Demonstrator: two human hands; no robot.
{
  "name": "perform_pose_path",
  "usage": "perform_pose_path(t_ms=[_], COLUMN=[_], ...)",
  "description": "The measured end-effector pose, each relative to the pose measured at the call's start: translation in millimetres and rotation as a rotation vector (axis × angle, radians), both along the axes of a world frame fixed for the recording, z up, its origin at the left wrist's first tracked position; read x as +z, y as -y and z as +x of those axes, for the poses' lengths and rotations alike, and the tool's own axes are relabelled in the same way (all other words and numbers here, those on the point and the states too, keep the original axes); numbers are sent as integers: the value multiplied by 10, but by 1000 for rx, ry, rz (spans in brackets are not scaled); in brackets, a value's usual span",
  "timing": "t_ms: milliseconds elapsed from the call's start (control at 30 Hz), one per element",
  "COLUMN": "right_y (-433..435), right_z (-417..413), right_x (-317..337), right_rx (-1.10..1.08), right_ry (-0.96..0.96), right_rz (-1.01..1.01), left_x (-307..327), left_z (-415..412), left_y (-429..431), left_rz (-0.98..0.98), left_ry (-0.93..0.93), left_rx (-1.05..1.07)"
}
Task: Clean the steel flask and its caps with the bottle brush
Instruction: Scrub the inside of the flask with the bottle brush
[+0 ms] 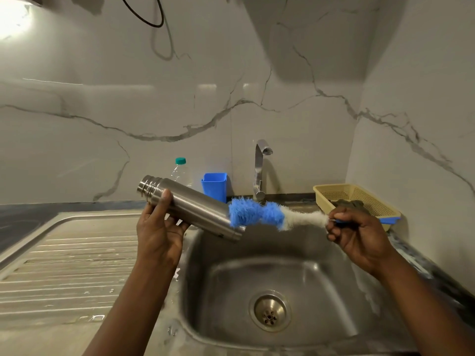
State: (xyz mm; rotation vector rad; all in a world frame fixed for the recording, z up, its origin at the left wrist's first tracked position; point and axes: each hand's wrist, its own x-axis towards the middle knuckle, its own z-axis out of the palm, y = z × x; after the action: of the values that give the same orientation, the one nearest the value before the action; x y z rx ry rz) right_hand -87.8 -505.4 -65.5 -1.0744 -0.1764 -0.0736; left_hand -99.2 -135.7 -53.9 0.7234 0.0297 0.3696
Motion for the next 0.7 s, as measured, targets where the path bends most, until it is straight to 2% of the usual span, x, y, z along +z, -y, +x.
perform_pose_path(t_ms=[233, 467, 700], right_y=[-165, 97, -32], right_z=[5, 26, 34], right_x=[-61, -36, -67], right_rx=[73, -55, 16], right_ry=[-11, 46, 48], right_rz=[-24, 0, -67], left_x=[-61, -14, -80], left_z=[20, 24, 53], left_y=[57, -84, 0], left_rz=[-6, -92, -41], left_ry=[-12, 6, -17], left_rx=[-17, 35, 17])
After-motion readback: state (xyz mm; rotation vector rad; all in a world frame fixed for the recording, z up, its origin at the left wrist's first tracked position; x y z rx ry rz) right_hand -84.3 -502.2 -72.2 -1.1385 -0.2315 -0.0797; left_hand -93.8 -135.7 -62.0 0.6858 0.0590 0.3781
